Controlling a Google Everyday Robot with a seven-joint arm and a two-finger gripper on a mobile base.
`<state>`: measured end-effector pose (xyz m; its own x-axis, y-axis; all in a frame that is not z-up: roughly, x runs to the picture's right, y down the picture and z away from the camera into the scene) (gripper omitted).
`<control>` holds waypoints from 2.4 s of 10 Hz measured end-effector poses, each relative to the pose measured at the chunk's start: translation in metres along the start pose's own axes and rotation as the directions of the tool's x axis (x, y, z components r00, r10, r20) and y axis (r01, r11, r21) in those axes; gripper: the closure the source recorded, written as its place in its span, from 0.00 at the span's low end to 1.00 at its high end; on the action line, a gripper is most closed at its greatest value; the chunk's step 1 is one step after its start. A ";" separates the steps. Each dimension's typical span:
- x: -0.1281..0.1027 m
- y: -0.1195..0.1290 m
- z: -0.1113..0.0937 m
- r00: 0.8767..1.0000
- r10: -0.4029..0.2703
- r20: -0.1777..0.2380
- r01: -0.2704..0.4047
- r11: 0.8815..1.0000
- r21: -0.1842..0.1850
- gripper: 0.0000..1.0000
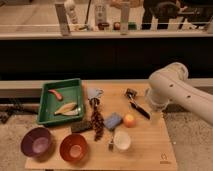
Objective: Place pepper in red bowl
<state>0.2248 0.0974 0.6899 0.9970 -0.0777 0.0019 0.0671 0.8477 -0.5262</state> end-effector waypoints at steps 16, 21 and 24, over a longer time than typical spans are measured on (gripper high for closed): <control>-0.092 -0.033 0.011 0.960 -0.279 -0.028 0.280 0.960 0.021 0.20; -0.112 -0.044 0.016 0.941 -0.338 -0.025 0.338 0.941 0.020 0.20; -0.123 -0.048 0.018 0.929 -0.369 -0.024 0.369 0.929 0.019 0.20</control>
<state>0.0993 0.0756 0.7304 0.9008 -0.3974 0.1750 0.4310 0.7689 -0.4723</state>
